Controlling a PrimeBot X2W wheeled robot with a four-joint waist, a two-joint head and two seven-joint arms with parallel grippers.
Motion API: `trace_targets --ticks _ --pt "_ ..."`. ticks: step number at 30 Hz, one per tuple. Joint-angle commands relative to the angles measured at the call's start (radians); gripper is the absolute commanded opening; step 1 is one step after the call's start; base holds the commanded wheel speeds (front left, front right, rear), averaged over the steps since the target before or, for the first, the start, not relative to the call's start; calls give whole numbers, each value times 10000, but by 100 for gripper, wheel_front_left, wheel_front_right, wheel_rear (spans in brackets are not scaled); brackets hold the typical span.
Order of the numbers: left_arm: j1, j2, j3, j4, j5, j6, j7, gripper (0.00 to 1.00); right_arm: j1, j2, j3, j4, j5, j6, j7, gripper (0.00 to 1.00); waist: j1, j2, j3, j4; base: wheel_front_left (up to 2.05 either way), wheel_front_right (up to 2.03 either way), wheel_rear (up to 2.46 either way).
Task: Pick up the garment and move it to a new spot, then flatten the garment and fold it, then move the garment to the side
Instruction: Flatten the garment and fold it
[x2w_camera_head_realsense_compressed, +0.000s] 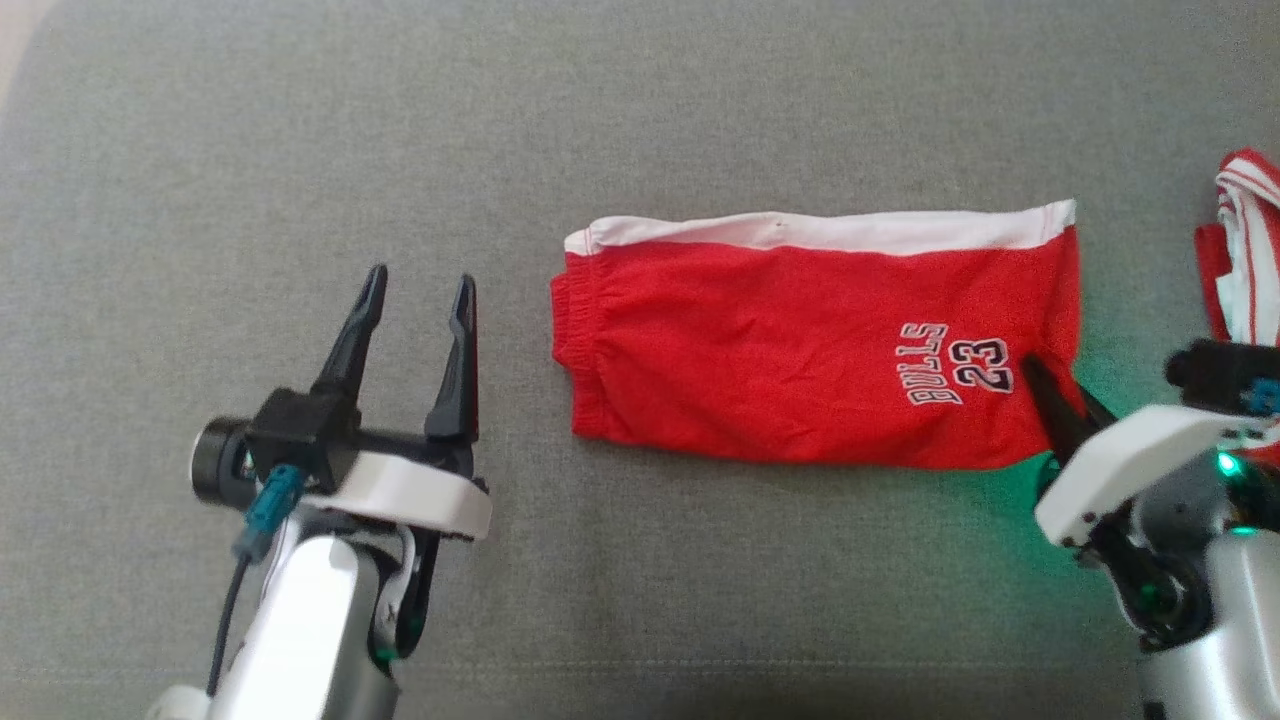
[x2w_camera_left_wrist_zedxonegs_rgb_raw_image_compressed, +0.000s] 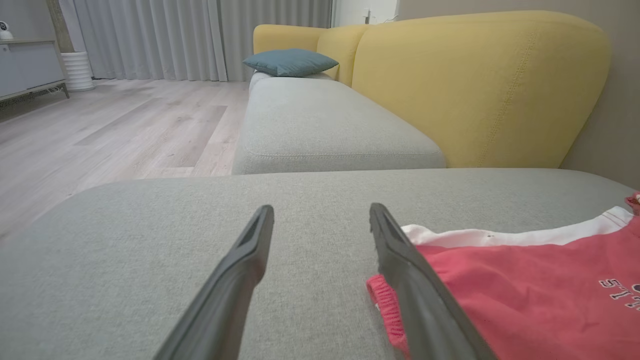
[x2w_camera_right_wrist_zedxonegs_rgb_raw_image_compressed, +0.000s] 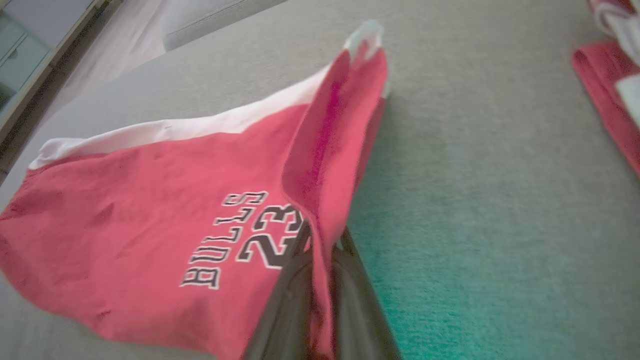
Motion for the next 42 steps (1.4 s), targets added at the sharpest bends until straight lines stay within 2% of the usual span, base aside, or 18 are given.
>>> trace_targets --ticks 1,6,10,14,16,19,20,22,26,29,34,36,37,42 --pt "33 163 306 -223 72 -23 -53 100 -219 -190 432 -543 -161 -7 121 0 0 -1 -195 69 0 0 0" --pt "223 163 231 -140 17 -2 -53 100 -1119 -243 2033 -1100 -373 -7 725 0 0 -1 -569 207 0 0 0" --pt "290 140 121 -79 -25 -6 -52 100 -1983 90 3517 -1051 -182 -7 1003 0 0 -1 -760 451 0 0 0" --pt "299 91 -22 -24 -90 -25 -52 100 -2654 475 4865 -282 249 -7 921 0 0 -1 -820 768 0 0 0" --pt "279 49 -133 29 -129 -21 -52 100 -2912 654 5525 510 647 -7 698 0 0 -1 -835 1003 0 0 0" --pt "261 15 -216 46 -158 -3 -53 100 -3043 743 5932 1197 1012 -7 269 0 0 -1 -786 1171 0 0 0" --pt "263 7 -225 47 -168 13 -53 100 -3086 757 6044 1375 1097 -7 94 16 0 -1 -770 1195 0 0 0" --pt "268 -3 -226 36 -181 50 -53 100 -3169 776 6193 1638 1277 -7 -317 100 0 -1 -720 1210 0 0 0" --pt "273 20 -173 -4 -188 105 -53 100 -3381 788 6457 1590 1585 -7 -1635 100 0 -1 -623 1125 0 0 0" --pt "258 63 -134 -24 -169 144 -53 100 -3505 721 6360 1228 1310 -7 -2908 100 0 -1 -589 1002 0 0 0" --pt "253 194 -16 -121 -88 265 -53 100 -3056 77 4871 553 5 -7 -4464 100 0 -1 -629 674 0 0 0" --pt "265 264 60 -173 -52 338 -53 100 -2643 -138 4115 185 -445 -7 -4778 100 0 -1 -679 528 0 0 0" --pt "265 264 60 -173 -52 338 -53 100 -2643 -138 4115 185 -445 -7 -4778 100 0 -1 -679 528 0 0 0" --pt "399 470 298 -324 -7 531 -53 100 -1106 -336 2048 -839 -1352 -7 -4884 100 0 -1 -862 203 0 0 0"
